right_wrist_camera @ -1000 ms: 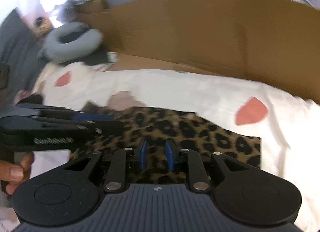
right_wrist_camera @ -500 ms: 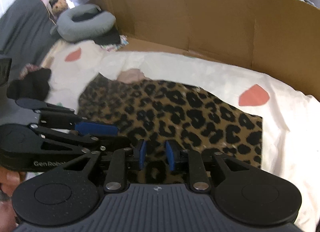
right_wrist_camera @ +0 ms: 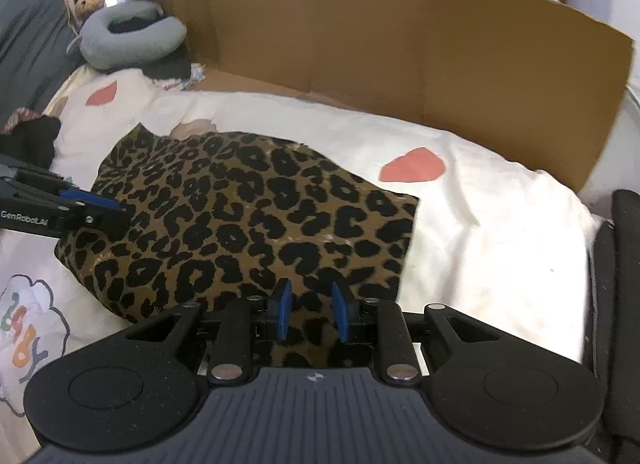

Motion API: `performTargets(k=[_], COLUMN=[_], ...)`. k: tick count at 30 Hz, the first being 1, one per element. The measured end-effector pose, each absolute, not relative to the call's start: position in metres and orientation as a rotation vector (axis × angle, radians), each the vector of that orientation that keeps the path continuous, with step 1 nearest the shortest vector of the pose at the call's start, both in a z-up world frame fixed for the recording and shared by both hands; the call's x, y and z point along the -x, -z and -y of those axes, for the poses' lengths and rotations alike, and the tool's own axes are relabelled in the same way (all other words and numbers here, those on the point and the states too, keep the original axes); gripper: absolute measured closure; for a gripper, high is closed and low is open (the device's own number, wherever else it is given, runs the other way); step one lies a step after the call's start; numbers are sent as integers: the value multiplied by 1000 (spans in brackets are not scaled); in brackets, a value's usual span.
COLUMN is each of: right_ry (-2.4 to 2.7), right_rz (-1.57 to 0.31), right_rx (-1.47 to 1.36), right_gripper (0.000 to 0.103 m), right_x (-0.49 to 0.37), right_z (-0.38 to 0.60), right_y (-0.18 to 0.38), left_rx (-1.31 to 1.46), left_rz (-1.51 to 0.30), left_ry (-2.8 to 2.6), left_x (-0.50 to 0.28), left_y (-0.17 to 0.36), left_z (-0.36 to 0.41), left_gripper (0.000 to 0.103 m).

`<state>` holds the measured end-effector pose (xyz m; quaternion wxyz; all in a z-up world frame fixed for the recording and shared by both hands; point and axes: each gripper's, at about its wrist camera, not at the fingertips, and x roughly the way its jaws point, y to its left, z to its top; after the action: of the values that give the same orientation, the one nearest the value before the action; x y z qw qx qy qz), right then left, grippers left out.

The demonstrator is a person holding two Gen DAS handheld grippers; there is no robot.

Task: Fold clothes
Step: 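Lift the trousers with both tools and lay them flat on the duvet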

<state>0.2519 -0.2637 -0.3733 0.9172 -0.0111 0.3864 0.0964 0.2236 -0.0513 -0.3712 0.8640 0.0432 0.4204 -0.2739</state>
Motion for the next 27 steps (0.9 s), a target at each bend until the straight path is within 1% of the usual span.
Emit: performTargets(k=[4,13,22,27], right_ry=[-227,-369,-399,-378], right_rz=[-776,-776,-823,-824], right_rx=[-5,32,117,120], right_gripper=[74,74,75,76], right_x=[-245,-235,-229,-231], right_z=[262,222,204,207], right_y=[367,369,389,392], left_rx=[-87,-79,-139,-110], left_rz=[-874,-863,-915,-942], left_ry=[621,754,761,720], left_x=[-213,-192,-189,-194], left_y=[369,372,398,403], left_z=[61,84,94,83], left_gripper=[75,74,74,78])
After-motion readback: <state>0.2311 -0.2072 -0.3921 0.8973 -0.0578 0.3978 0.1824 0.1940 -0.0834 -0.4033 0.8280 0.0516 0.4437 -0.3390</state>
